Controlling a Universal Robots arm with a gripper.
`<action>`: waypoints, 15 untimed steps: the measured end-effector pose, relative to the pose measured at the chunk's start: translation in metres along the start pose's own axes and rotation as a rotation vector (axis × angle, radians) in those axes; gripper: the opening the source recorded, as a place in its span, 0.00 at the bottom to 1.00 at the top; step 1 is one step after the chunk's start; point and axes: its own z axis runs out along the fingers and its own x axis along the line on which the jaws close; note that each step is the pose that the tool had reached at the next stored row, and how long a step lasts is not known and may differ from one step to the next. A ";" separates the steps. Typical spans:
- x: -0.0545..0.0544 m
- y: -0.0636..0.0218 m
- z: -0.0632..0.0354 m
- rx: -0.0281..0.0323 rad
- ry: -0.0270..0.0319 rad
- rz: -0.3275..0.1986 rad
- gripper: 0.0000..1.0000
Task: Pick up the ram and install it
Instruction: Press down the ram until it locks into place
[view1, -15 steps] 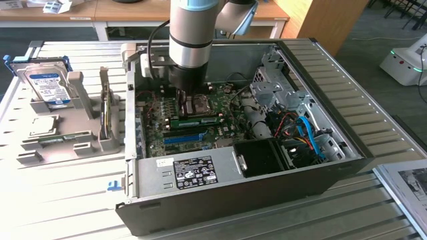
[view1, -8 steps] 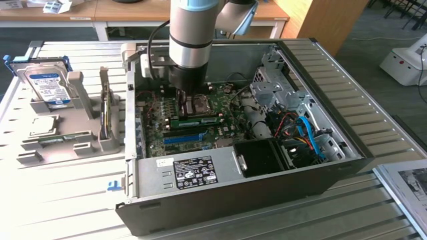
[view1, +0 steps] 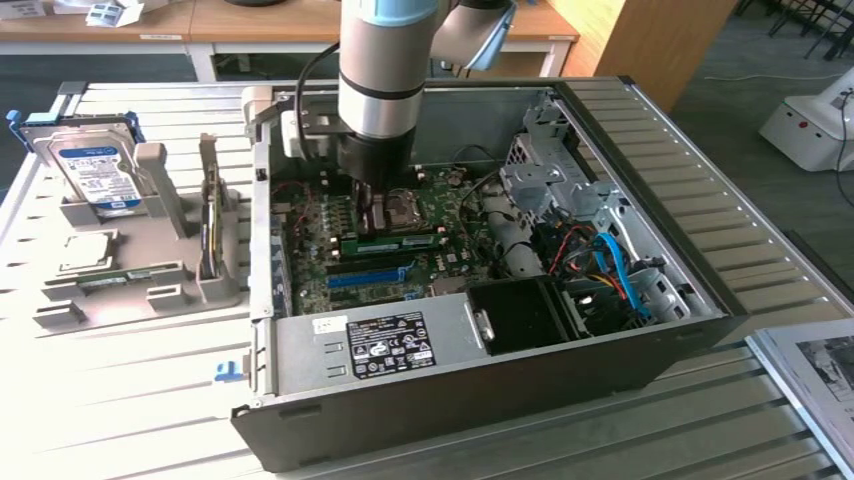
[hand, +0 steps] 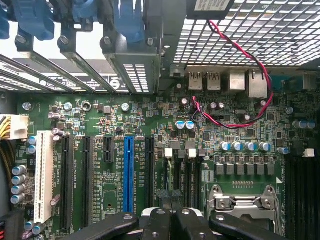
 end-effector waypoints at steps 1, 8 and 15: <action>0.000 0.0000 0.0000 0.0000 0.0001 0.000 0.10; 0.000 -0.0001 0.0012 0.0001 -0.0003 0.000 0.10; 0.000 -0.0002 0.0034 0.0001 -0.0002 0.000 0.10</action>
